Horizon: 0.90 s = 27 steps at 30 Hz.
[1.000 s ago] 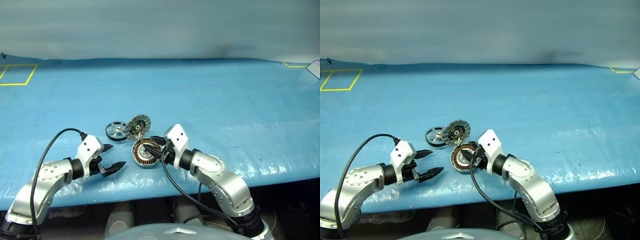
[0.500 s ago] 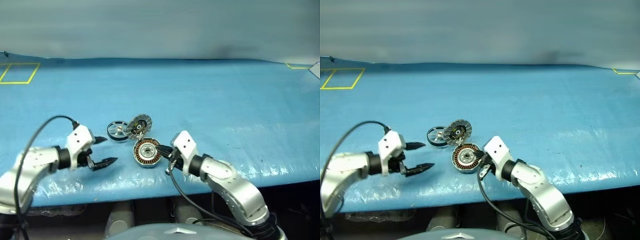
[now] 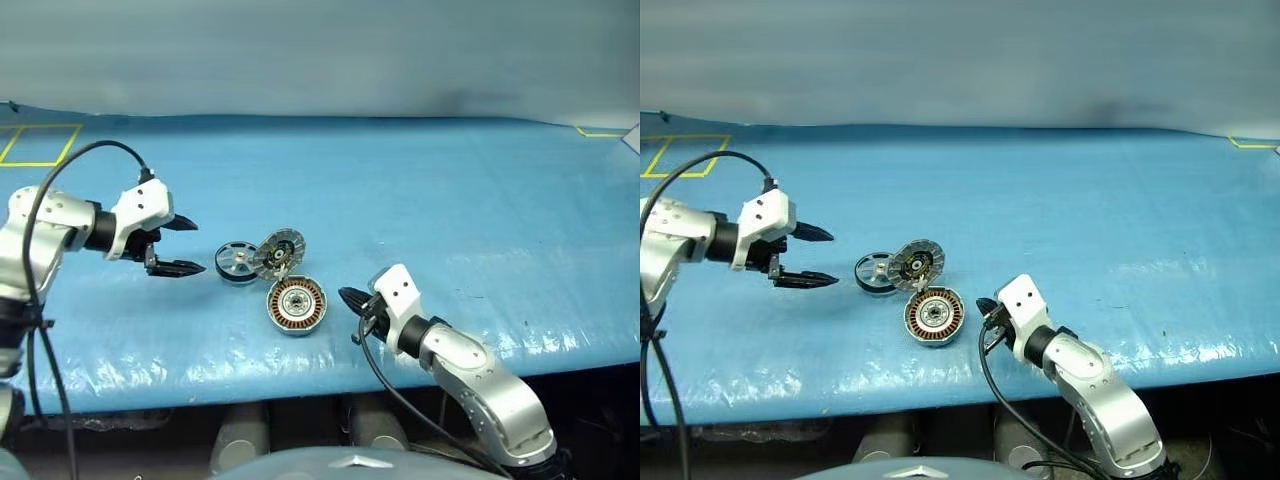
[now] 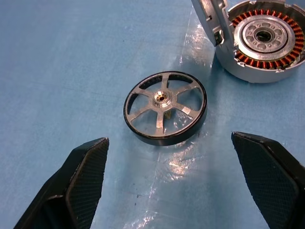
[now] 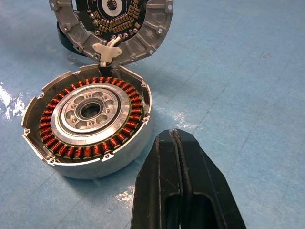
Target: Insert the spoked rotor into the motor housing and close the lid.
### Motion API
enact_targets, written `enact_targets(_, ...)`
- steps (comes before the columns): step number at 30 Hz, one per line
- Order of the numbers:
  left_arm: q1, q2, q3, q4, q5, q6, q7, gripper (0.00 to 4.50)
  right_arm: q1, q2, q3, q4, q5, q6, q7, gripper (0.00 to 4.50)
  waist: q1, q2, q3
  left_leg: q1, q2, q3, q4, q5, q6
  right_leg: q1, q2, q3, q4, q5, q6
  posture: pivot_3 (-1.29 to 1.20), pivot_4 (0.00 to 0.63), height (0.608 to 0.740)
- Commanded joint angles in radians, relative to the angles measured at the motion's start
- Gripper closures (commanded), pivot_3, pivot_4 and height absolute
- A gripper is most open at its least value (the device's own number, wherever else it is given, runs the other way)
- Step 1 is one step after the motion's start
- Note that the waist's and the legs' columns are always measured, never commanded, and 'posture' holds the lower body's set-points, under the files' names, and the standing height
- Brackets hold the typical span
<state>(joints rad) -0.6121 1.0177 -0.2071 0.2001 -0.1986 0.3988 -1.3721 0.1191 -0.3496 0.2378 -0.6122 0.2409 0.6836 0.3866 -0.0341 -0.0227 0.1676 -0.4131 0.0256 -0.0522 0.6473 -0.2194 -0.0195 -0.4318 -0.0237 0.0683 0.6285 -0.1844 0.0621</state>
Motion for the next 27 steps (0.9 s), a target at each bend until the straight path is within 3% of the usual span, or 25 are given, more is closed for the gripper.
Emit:
enact_targets(1,-0.140,-0.057,-0.075,0.141,0.089,0.010,-0.038,0.00,0.007,0.019,0.007,-0.001,-0.010,-0.034,-0.017,4.47,-0.001,0.000,0.000,0.000,0.000,0.000,0.000,0.000,0.000,0.000,0.000,0.000,0.000,0.000,0.000,0.00,0.150,0.740)
enact_targets(7,-0.366,-0.157,-0.231,0.264,0.196,0.055,-0.209,0.00,0.014,0.016,0.027,0.025,-0.019,-0.041,-0.012,4.47,-0.004,-0.002,0.001,-0.001,0.000,-0.001,0.002,0.000,0.001,0.001,0.001,0.001,0.000,0.000,0.000,0.00,0.150,0.740)
enact_targets(18,-0.562,-0.302,-0.395,0.440,0.360,0.108,-0.242,0.00,-0.040,-0.009,0.060,0.055,-0.021,-0.023,0.036,4.47,-0.013,-0.002,0.001,-0.001,0.000,-0.002,0.002,-0.001,0.001,0.000,0.003,0.002,0.002,0.000,0.000,0.00,0.150,0.740)
enact_targets(22,-0.599,-0.304,-0.459,0.469,0.442,0.076,-0.242,1.26,-0.039,-0.019,0.056,0.052,-0.013,-0.013,0.049,4.50,-0.012,-0.002,0.001,-0.002,0.000,-0.003,0.002,-0.001,0.001,0.000,0.003,0.002,0.002,0.000,0.000,0.00,0.150,0.740)
enact_targets(27,-0.637,-0.307,-0.612,0.433,0.463,0.124,-0.242,1.26,-0.051,-0.046,0.062,0.059,-0.010,-0.004,0.079,4.50,-0.009,-0.002,0.001,-0.002,0.000,-0.003,0.003,-0.001,0.001,0.001,0.003,0.002,0.002,0.000,0.000,0.00,0.150,0.740)
